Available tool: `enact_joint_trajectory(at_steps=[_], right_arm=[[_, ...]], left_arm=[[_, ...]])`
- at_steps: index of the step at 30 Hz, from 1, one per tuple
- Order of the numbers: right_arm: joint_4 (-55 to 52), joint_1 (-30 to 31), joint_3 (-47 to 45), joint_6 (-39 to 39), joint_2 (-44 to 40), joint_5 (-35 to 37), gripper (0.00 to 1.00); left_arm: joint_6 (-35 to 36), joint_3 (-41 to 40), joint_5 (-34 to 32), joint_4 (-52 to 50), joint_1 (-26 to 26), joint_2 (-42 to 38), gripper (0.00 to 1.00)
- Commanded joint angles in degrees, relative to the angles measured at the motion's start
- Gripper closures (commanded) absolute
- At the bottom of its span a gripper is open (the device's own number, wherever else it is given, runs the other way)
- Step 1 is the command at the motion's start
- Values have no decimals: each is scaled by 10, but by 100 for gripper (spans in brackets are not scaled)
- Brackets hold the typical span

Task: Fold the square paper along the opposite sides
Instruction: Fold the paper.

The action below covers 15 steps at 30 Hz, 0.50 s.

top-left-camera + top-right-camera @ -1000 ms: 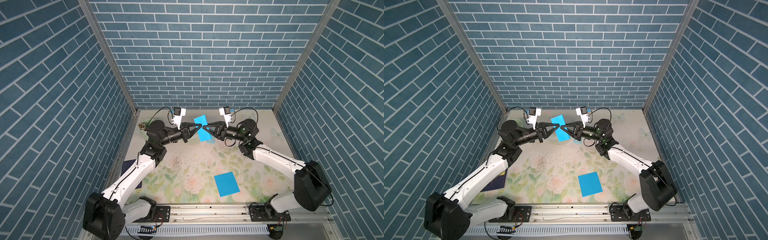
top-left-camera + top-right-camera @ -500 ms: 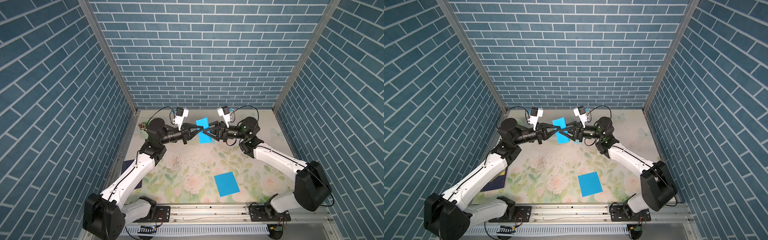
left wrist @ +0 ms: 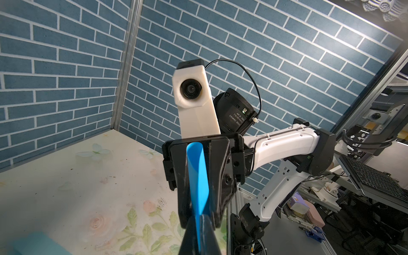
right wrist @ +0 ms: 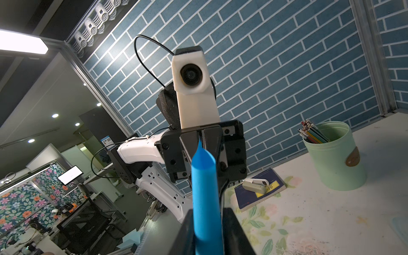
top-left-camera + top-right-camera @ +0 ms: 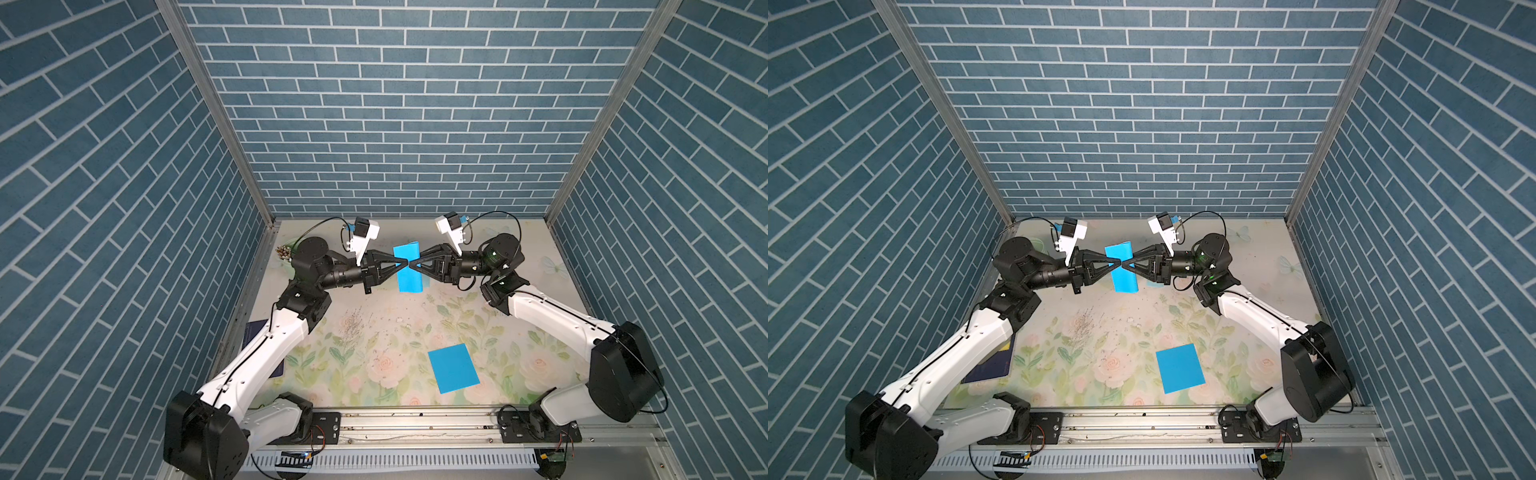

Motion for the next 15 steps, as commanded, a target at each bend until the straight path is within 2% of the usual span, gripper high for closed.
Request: enact_joint_trajectory(at_steps=[1, 6, 9, 11, 14, 15], right_arm=[[23, -5, -6, 7, -16, -12, 81], [24, -6, -10, 7, -19, -11, 91], [22, -6, -10, 7, -20, -10, 92], [21, -6, -9, 7, -20, -10, 87], [19, -9, -4, 6, -19, -9, 66], [18, -11, 0, 6, -19, -8, 64]], left_arm=[[14, 14, 8, -2, -1, -10, 100], [15, 15, 6, -3, -1, -8, 100], [15, 15, 6, -3, -1, -7, 100], [15, 16, 6, -3, -2, -6, 100], [14, 16, 10, -3, -1, -6, 100], [13, 16, 12, -3, -2, -6, 100]])
